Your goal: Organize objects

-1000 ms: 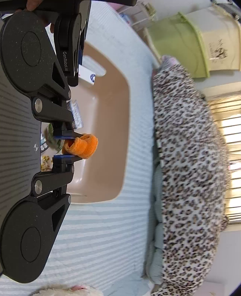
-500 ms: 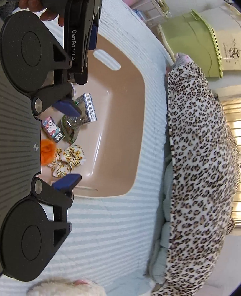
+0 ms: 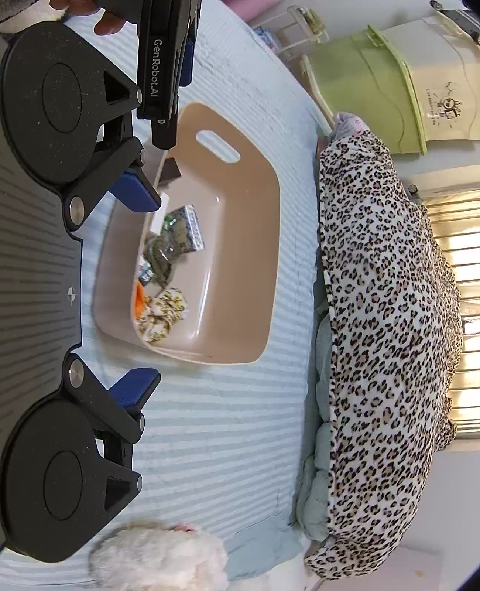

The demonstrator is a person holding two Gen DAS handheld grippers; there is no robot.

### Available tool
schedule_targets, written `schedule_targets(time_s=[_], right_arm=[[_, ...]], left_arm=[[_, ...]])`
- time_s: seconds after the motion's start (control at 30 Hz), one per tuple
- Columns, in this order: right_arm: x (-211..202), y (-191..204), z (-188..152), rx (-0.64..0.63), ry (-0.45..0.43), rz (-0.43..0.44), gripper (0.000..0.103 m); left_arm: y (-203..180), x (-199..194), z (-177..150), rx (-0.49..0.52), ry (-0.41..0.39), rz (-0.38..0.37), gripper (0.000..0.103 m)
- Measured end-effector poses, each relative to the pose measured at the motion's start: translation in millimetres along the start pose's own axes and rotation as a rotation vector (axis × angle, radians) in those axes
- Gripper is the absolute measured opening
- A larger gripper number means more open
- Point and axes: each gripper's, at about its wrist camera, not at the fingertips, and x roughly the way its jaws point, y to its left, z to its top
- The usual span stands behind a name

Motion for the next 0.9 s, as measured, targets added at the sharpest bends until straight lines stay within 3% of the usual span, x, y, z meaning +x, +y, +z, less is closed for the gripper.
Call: schedule_targets(time_s=[0.4, 0.9], right_arm=[[-47, 5, -25, 0.003, 0.008, 0.009, 0.098], [-99, 0, -49, 0.054, 0.007, 0.031, 0.101]], left_arm=[[-8, -55, -31, 0.03, -0.053, 0.01, 0.088], [-10, -113, -70, 0.029, -0.07, -0.037, 0.088]])
